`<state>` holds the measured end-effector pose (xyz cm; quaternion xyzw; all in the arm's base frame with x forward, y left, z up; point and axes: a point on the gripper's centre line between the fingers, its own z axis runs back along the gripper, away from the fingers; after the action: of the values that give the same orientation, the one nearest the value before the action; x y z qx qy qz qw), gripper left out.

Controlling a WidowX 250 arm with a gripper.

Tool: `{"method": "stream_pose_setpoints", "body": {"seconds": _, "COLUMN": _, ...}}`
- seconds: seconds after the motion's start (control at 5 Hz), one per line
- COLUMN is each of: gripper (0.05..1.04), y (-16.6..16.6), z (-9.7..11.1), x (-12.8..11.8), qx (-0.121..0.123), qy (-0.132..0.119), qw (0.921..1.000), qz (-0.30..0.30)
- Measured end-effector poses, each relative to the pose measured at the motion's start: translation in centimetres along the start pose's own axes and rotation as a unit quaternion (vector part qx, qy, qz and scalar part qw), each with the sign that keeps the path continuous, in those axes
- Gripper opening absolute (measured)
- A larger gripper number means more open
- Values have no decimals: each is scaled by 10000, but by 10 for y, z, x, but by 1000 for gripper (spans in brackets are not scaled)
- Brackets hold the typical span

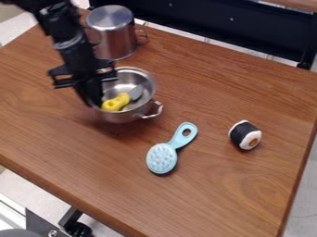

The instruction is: Move the silver pot downward of the table

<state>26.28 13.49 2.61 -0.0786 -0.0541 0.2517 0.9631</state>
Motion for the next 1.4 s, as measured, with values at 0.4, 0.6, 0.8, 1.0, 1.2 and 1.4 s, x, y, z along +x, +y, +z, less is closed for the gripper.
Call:
{"method": "stream_pose_setpoints", "body": {"seconds": 0.4, "gripper": 61, "y": 23, "z": -4, "x": -23, "qx": 107, "qy": 23, "qw": 9996, "qz": -243}}
{"method": "stream_pose_setpoints", "body": {"seconds": 0.6, "gripper": 61, "y": 30, "z": -7, "x": -27, "qx": 149, "qy": -13, "qw": 9992, "qz": -362}}
{"method": "stream_pose_setpoints", "body": {"seconds": 0.8, "gripper": 61, "y": 33, "z": -9, "x": -24, "qx": 238, "qy": -195, "qw": 9986, "qz": -422}}
{"method": "stream_pose_setpoints", "body": {"seconds": 1.0, "gripper": 77, "y": 32, "z": -9, "x": -22, "qx": 282, "qy": -197, "qw": 9987, "qz": -377}}
{"method": "stream_pose_setpoints", "body": {"seconds": 1.2, "gripper": 223, "y": 32, "z": -6, "x": -19, "qx": 344, "qy": -91, "qw": 9986, "qz": -399}}
{"method": "stream_pose_setpoints", "body": {"seconds": 1.4, "gripper": 472, "y": 29, "z": -6, "x": -20, "qx": 342, "qy": -20, "qw": 9986, "qz": -397}}
